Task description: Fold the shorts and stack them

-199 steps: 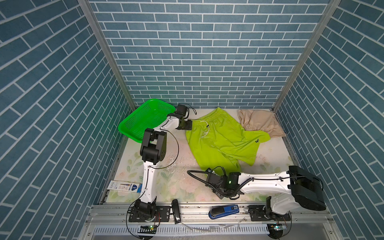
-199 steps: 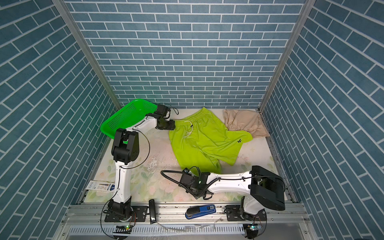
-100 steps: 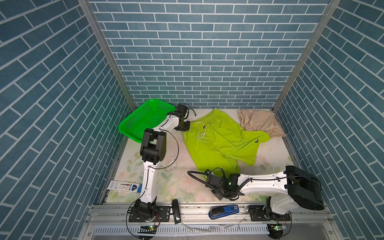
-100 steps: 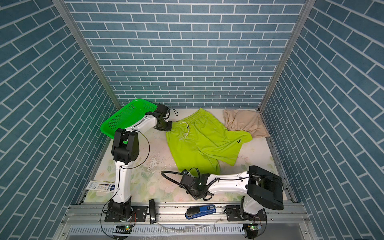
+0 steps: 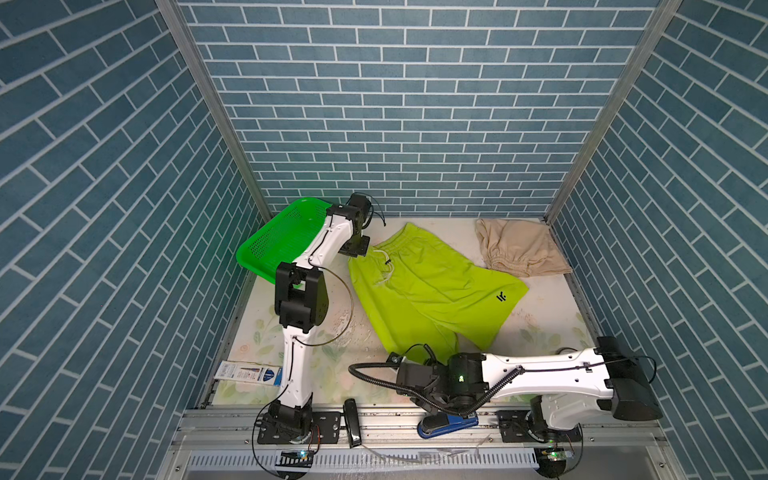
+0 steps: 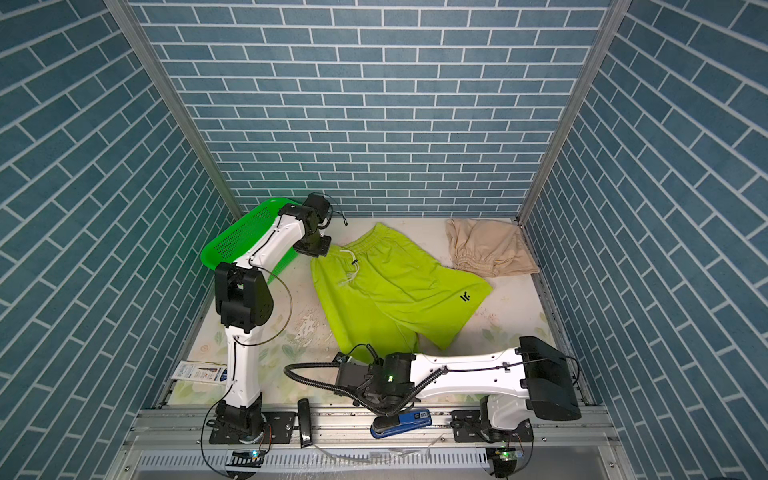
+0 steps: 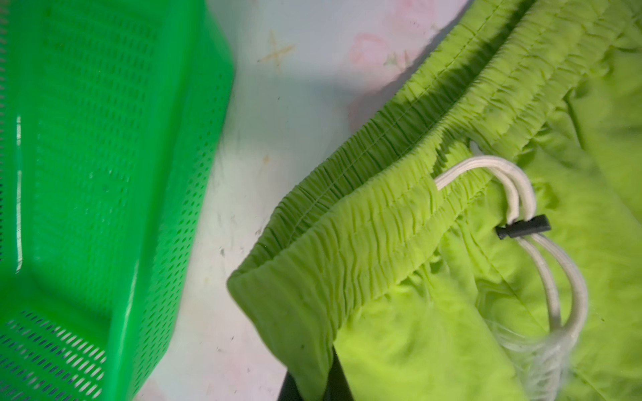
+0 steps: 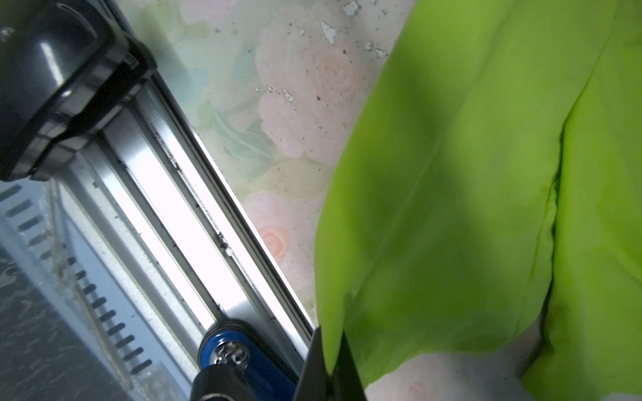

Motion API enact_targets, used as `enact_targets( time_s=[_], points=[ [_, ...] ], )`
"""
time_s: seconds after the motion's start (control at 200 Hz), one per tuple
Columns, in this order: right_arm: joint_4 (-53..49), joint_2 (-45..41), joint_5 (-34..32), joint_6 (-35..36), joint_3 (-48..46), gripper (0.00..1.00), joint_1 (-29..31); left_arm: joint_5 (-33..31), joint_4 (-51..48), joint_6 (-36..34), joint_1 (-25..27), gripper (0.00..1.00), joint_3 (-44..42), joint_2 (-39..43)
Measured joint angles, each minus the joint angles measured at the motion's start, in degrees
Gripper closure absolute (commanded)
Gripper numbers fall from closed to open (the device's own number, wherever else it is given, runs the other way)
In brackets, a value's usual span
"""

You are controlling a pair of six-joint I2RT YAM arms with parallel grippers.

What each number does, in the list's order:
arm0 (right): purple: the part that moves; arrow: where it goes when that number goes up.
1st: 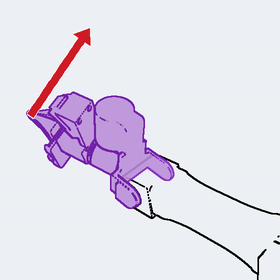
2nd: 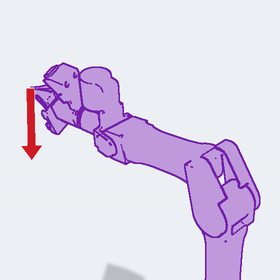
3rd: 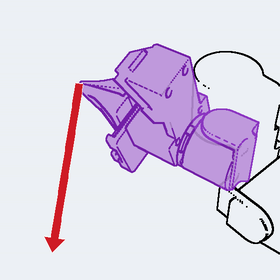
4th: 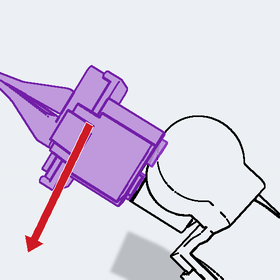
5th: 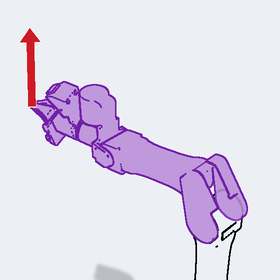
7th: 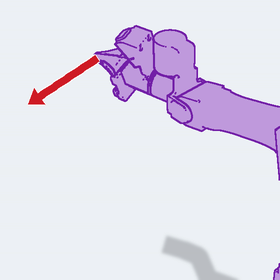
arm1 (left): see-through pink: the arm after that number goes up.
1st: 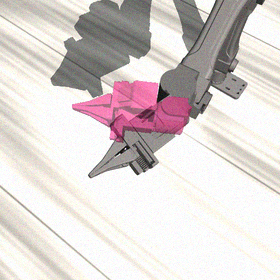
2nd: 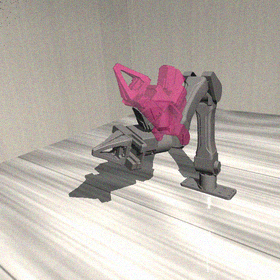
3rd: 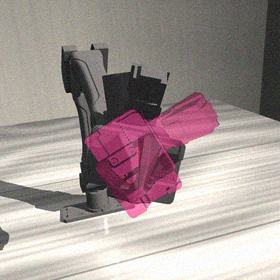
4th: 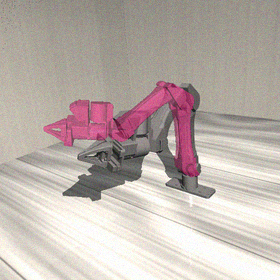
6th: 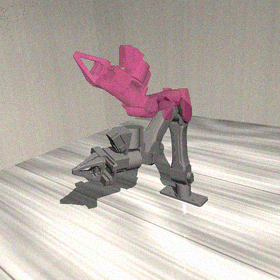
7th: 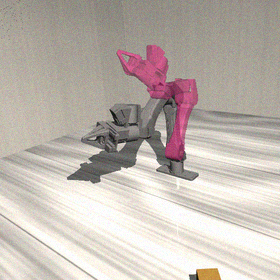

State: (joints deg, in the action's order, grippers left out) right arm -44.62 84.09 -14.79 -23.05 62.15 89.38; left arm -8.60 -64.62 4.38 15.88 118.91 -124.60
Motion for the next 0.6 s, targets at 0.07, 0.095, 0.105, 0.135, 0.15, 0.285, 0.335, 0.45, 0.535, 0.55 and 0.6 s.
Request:
enact_targets(
  time_s=[0.07, 0.095, 0.105, 0.135, 0.15, 0.285, 0.335, 0.45, 0.535, 0.55, 0.6],
  points=[
    [-1.7, -0.3, 0.0, 0.5, 1.4, 1.0, 0.8, -1.4, -2.2, -0.4, -0.3, 1.0, -1.5, 3.2],
    [-2.3, -0.5, 0.0, 0.5, 1.7, 1.0, 1.0, -2.0, -2.9, -0.6, -0.4, 1.0, -2.1, 4.4],
    [-2.6, -0.6, 0.0, 0.6, 1.9, 1.0, 1.1, -2.2, -3.2, -0.6, -0.5, 1.0, -2.3, 4.9],
    [-3.4, -1.2, -0.1, 0.7, 2.3, 1.0, 1.2, -2.9, -4.1, -0.8, -0.7, 1.0, -2.8, 6.3],
    [-3.8, -1.5, -0.2, 0.7, 2.4, 1.0, 1.3, -3.2, -4.6, -0.9, -0.9, 1.0, -3.1, 7.1],
    [-7.7, -5.9, -1.4, 1.4, 4.0, 1.0, 1.5, -5.4, -8.4, -1.6, -2.9, 1.0, -4.1, 11.3],
    [-9.1, -7.6, -2.0, 1.9, 5.0, 1.0, 1.5, -5.8, -9.4, -1.9, -3.8, 1.0, -4.1, 12.3],
    [-11.8, -10.1, -2.9, 2.6, 7.8, 1.0, 1.4, -7.0, -13.2, -2.5, -5.1, 1.0, -2.6, 12.6],
    [-13.6, -10.7, -2.8, 3.5, 10.2, 1.0, 1.2, -7.4, -16.1, -3.0, -5.2, 1.0, 0.2, 12.2],
    [-13.9, -10.7, -2.8, 3.5, 10.6, 1.0, 1.1, -7.5, -16.6, -3.1, -5.2, 1.0, 0.7, 12.1],
    [-14.8, -10.8, -2.8, 4.1, 11.9, 1.0, 0.9, -7.7, -18.1, -3.4, -5.1, 1.0, 2.8, 12.0]
  ],
)
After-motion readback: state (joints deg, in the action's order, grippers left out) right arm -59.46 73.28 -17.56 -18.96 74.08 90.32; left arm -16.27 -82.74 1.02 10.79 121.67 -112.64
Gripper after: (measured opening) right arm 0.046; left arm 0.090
